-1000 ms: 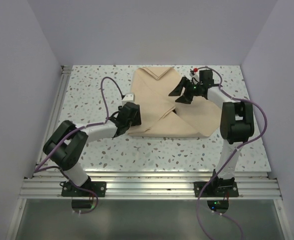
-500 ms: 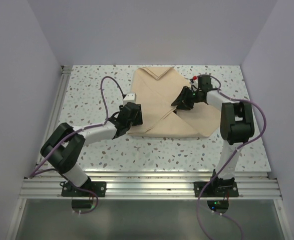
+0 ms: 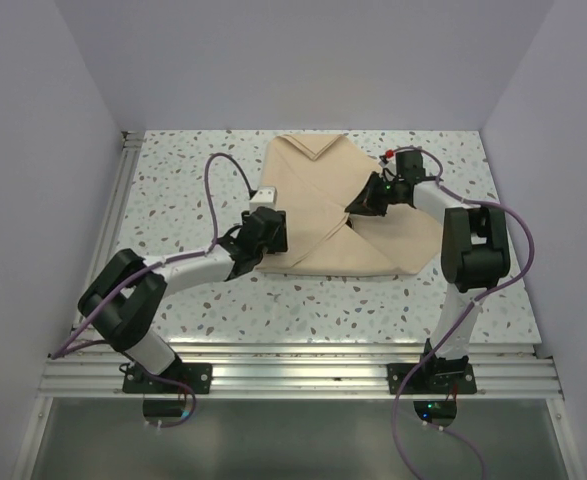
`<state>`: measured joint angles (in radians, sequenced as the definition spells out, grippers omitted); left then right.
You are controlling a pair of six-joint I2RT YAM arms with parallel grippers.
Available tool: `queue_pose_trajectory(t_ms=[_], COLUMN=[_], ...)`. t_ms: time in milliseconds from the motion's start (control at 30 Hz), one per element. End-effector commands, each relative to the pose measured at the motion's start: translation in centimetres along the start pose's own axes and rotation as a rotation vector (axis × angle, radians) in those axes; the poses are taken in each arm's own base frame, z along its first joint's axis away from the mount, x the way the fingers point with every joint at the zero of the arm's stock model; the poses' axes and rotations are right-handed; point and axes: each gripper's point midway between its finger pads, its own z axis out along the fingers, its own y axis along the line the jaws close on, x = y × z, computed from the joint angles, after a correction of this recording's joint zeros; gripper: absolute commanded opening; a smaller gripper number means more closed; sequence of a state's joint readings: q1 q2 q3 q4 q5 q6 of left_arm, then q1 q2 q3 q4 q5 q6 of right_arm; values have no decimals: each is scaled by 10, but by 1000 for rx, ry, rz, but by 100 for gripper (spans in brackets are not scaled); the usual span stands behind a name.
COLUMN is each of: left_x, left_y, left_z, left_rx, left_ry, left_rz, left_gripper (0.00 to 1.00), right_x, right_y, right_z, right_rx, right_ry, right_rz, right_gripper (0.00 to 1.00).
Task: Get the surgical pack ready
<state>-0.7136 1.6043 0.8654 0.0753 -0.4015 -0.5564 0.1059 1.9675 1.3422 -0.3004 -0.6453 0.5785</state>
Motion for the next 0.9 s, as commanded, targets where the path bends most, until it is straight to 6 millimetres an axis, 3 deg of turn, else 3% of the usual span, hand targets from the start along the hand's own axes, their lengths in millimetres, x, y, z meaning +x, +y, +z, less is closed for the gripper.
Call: queue_pose_trajectory(t_ms=[0, 233, 300, 433, 567, 767, 867], left_x=[-27, -33, -26, -10, -1, 14, 27], left_y=[-15, -2, 2, -6, -23, -33, -33], left_z=[-22, -38, -38, -41, -42, -39, -32], left_rx=[55, 1, -26, 50, 148, 215, 219], left_ry=[-71, -59, -23, 22, 50, 78, 107], left_rz=[-14, -6, 9, 8, -19, -62, -64], left_gripper=[61, 61, 61, 57, 46, 24, 20], right_x=[-9, -15, -18, -17, -15, -15, -15], right_y=[14, 5, 3, 1, -3, -4, -6], right_z=[-7, -2, -3, -2, 1, 2, 3], right_rx=[-23, -15, -15, -15, -14, -12, -9], right_ry=[-34, -48, -52, -39, -32, -30, -30], right_rz=[-48, -41, -37, -43, -41, -41, -37], right_gripper=[0, 0, 0, 0, 0, 0, 0])
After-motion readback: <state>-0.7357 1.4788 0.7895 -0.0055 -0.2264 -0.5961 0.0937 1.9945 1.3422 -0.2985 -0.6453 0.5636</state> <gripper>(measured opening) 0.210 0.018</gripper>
